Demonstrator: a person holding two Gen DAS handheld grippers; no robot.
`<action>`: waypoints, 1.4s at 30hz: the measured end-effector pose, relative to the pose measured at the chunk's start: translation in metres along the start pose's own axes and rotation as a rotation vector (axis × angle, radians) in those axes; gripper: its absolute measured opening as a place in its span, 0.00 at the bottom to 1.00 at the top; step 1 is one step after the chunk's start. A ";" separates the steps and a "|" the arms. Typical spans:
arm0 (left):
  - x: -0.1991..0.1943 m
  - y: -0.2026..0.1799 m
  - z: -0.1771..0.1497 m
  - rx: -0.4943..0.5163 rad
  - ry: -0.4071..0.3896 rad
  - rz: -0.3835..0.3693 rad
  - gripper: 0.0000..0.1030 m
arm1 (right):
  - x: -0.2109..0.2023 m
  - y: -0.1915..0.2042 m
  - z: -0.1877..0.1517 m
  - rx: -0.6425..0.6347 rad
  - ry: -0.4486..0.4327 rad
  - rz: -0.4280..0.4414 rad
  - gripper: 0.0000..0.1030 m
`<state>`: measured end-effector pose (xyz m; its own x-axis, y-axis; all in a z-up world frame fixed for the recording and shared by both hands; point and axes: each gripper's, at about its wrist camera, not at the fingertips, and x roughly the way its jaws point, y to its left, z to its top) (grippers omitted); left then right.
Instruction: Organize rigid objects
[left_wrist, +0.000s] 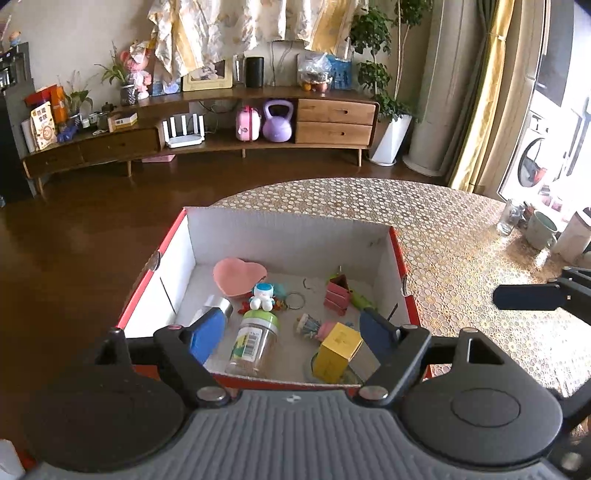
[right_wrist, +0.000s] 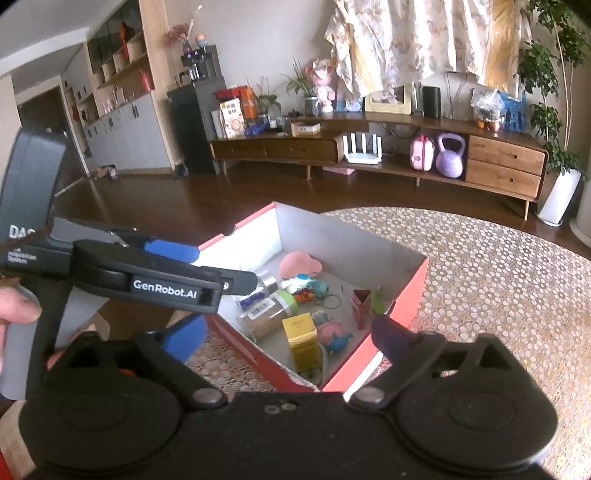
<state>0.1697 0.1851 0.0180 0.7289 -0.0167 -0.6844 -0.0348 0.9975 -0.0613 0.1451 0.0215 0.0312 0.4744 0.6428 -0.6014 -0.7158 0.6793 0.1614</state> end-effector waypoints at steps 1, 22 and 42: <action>-0.002 0.000 -0.002 -0.005 -0.001 0.000 0.78 | -0.004 0.000 -0.001 0.003 -0.009 0.009 0.98; -0.032 -0.020 -0.023 0.028 -0.066 0.133 0.97 | -0.053 -0.005 -0.025 0.018 -0.140 -0.011 1.00; -0.042 -0.033 -0.026 0.051 -0.068 0.133 0.97 | -0.056 -0.016 -0.037 0.065 -0.128 -0.005 1.00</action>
<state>0.1227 0.1514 0.0298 0.7649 0.1184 -0.6331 -0.1003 0.9929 0.0645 0.1113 -0.0389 0.0338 0.5425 0.6764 -0.4982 -0.6805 0.7016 0.2114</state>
